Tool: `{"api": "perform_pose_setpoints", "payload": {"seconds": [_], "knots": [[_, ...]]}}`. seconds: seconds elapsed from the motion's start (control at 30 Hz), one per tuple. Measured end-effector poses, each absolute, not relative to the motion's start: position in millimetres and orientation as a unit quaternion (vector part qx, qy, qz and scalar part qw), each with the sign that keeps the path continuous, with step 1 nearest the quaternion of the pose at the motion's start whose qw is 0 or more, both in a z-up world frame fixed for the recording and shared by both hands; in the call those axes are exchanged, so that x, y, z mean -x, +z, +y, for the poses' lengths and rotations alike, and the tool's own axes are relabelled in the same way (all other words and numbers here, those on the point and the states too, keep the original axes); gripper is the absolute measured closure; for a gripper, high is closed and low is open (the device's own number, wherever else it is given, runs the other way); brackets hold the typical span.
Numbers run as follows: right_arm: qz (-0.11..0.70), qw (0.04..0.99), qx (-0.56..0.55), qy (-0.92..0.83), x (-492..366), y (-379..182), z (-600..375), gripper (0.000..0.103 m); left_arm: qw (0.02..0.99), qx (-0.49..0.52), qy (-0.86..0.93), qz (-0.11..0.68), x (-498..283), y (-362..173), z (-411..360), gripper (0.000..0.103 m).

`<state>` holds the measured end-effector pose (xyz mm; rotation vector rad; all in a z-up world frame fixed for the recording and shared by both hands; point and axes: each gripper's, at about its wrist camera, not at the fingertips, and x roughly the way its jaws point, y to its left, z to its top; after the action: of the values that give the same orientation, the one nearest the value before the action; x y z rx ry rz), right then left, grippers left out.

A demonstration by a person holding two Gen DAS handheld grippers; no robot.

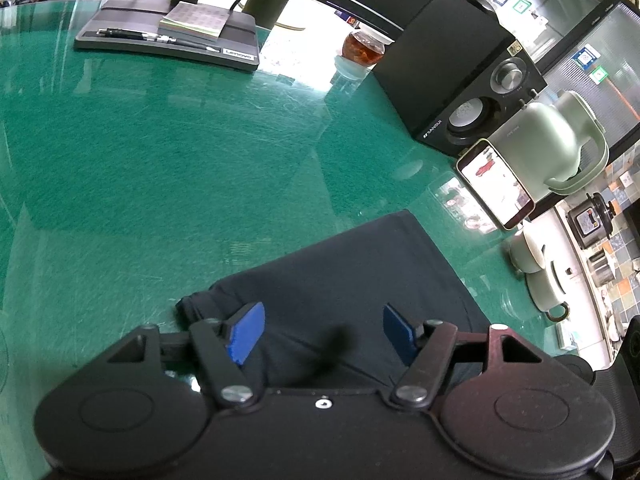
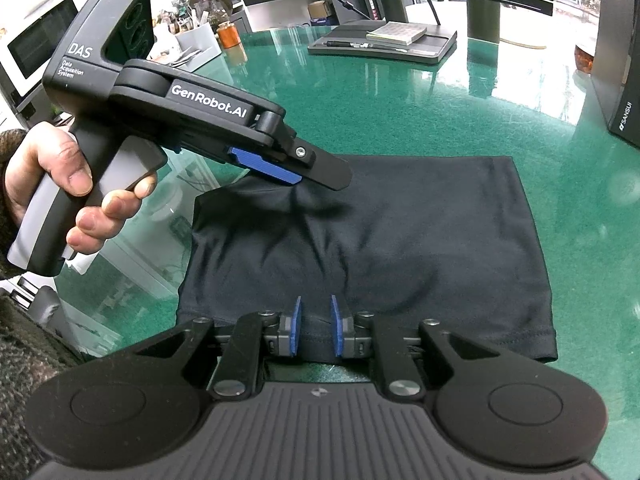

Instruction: Fold clothes

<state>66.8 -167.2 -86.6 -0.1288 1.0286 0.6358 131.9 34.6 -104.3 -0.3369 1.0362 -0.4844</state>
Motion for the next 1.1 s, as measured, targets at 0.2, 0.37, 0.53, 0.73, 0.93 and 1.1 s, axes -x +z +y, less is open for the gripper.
{"api": "perform_pose_setpoints", "payload": {"seconds": [0.2, 0.37, 0.53, 0.73, 0.93, 1.1], "knots": [[0.483, 0.819, 0.06, 0.306, -66, -86, -166, 0.08, 0.828, 0.157, -0.229, 0.488, -133, -104, 34, 0.036], [0.483, 0.818, 0.06, 0.306, -66, -86, -165, 0.08, 0.828, 0.156, -0.23, 0.488, -133, -104, 34, 0.035], [0.482, 0.819, 0.059, 0.305, -66, -87, -167, 0.08, 0.827, 0.156, -0.23, 0.488, -133, -104, 34, 0.035], [0.483, 0.825, 0.078, 0.283, -63, -77, -169, 0.07, 0.826, 0.19, -0.212, 0.487, -137, -97, 48, 0.036], [0.452, 0.862, 0.069, 0.219, -59, -62, -191, 0.081, 0.826, 0.191, -0.23, 0.478, -140, -85, 55, 0.051], [0.435, 0.88, 0.076, 0.173, -72, -65, -198, 0.081, 0.82, 0.134, -0.256, 0.493, -142, -88, 20, 0.051]]}}
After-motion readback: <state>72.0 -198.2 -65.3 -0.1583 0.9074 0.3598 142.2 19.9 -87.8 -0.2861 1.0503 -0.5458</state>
